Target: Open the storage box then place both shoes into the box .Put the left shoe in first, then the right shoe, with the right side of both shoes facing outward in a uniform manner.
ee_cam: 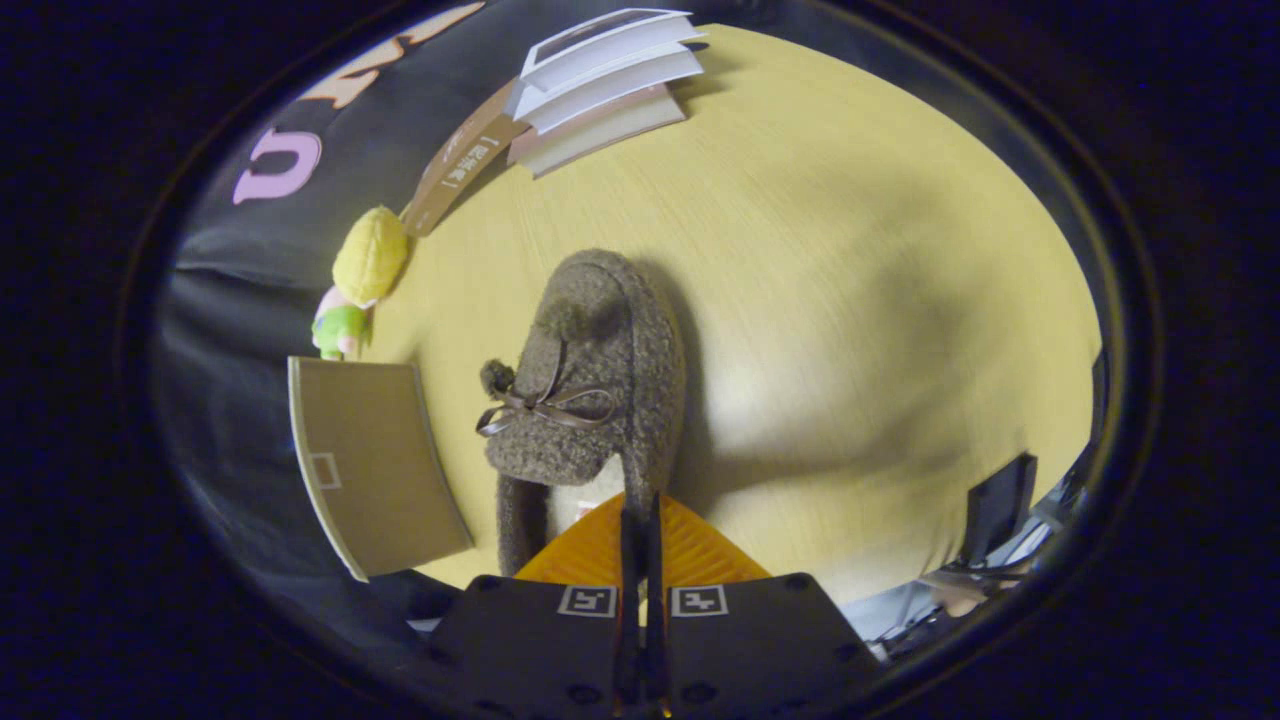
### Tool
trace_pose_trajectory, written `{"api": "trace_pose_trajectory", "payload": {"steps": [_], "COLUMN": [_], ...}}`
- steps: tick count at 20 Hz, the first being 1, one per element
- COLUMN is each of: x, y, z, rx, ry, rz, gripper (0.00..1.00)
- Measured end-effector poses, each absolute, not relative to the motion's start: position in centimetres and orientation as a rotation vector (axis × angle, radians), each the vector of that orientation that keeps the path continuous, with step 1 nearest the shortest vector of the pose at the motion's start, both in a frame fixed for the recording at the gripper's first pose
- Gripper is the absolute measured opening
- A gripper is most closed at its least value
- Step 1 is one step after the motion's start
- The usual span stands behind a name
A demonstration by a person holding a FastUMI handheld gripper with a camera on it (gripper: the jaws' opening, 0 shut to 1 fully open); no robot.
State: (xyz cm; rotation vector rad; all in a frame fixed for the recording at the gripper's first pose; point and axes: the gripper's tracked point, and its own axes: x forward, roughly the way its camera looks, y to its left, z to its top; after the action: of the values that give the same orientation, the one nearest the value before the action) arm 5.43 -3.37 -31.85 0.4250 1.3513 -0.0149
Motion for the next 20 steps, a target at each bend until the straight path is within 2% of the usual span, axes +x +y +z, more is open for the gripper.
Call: {"api": "trace_pose_trajectory", "payload": {"steps": [7,20], "x": [5.1,5.0], "y": [0.7,19.7], "z": [-27.4,-16.0], "rx": [0.535,0.580], "ry": [1.273,1.167], "rz": [0.025,0.356], "gripper": [0.06,0.06]}}
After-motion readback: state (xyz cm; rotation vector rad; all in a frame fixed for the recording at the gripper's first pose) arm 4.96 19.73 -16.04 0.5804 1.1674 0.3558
